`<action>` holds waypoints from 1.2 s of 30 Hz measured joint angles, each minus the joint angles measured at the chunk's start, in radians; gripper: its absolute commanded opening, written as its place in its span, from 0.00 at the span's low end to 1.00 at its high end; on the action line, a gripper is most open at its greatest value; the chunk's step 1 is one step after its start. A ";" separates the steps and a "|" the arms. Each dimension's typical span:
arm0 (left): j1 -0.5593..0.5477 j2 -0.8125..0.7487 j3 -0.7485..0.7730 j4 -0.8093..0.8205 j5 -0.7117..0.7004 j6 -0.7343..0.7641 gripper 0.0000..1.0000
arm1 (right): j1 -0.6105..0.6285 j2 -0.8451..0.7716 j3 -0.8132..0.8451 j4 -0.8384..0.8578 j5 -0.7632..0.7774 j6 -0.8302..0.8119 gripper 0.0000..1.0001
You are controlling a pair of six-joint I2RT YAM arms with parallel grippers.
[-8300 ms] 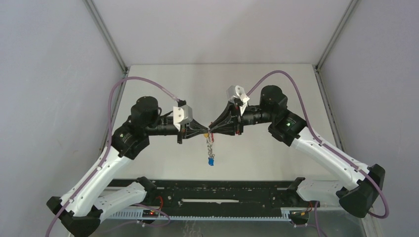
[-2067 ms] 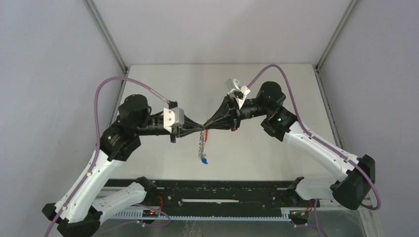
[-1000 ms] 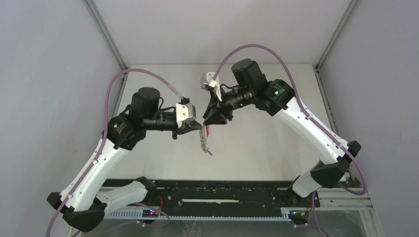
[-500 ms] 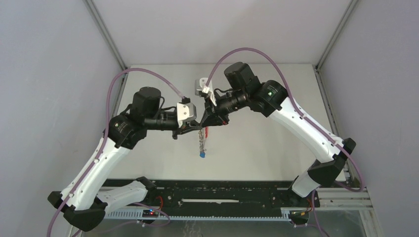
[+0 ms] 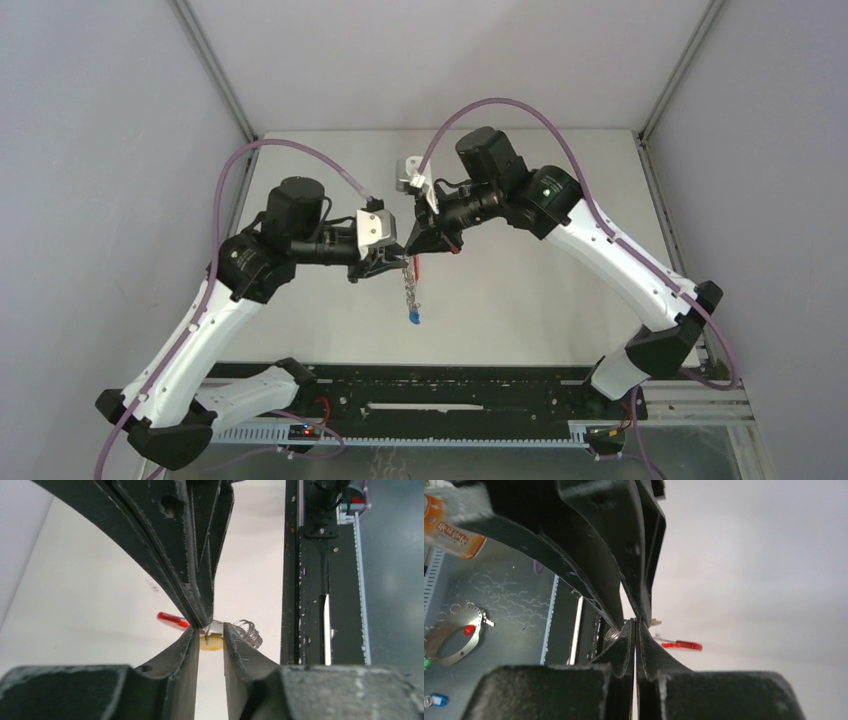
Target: Put the keys on the keyring
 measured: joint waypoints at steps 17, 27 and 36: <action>0.000 -0.064 -0.001 0.051 0.018 0.039 0.42 | -0.126 -0.308 -0.589 0.813 -0.167 0.482 0.00; 0.000 -0.085 -0.026 0.117 0.008 0.087 0.32 | -0.119 -0.319 -0.700 1.066 -0.184 0.622 0.00; 0.000 -0.105 -0.056 0.115 0.008 0.142 0.15 | -0.110 -0.320 -0.700 1.142 -0.195 0.663 0.00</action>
